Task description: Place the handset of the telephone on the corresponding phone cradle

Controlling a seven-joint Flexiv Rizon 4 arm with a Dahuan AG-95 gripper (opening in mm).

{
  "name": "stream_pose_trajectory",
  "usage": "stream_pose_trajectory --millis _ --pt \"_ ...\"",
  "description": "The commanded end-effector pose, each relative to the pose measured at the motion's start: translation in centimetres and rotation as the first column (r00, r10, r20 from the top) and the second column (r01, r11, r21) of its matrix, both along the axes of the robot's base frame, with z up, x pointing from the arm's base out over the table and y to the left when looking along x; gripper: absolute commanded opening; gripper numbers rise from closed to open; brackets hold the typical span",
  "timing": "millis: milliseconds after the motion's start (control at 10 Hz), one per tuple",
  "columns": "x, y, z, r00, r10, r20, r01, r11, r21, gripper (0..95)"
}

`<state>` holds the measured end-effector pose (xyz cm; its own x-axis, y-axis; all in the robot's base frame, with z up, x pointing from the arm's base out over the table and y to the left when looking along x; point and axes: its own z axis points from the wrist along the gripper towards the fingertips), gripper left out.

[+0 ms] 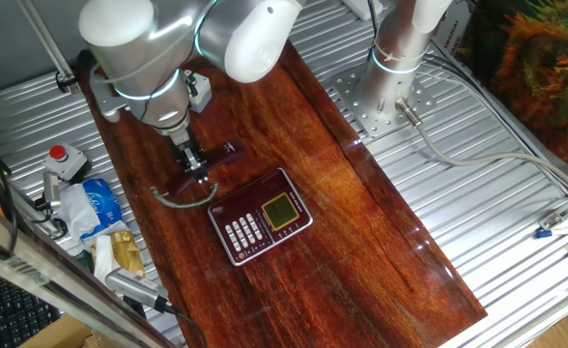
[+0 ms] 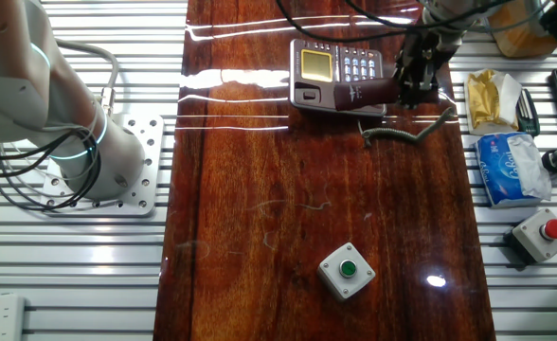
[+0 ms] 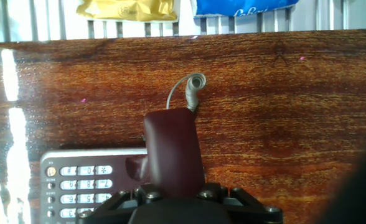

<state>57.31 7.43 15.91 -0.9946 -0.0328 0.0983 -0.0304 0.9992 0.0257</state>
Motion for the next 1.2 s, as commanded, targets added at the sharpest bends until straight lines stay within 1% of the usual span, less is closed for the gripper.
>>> stream_pose_trajectory --millis 100,200,300,400,600,900,1200 --pt "-0.01 -0.01 -0.04 0.997 0.073 0.013 -0.073 0.997 -0.018 0.0" --pt "-0.01 -0.01 -0.04 0.995 0.097 0.009 -0.097 0.995 -0.024 0.0" --pt "-0.01 -0.01 -0.04 0.993 0.116 0.003 -0.116 0.993 -0.022 0.0" --pt "-0.01 -0.01 -0.04 0.988 0.157 -0.012 -0.157 0.987 -0.019 0.0" --pt "-0.01 -0.01 -0.04 0.970 0.243 -0.024 -0.243 0.970 -0.001 0.0" --pt "-0.01 -0.01 -0.04 0.969 0.246 -0.027 -0.246 0.969 0.000 0.0" --pt "-0.01 -0.01 -0.04 0.974 0.225 -0.037 -0.225 0.974 -0.006 0.0"
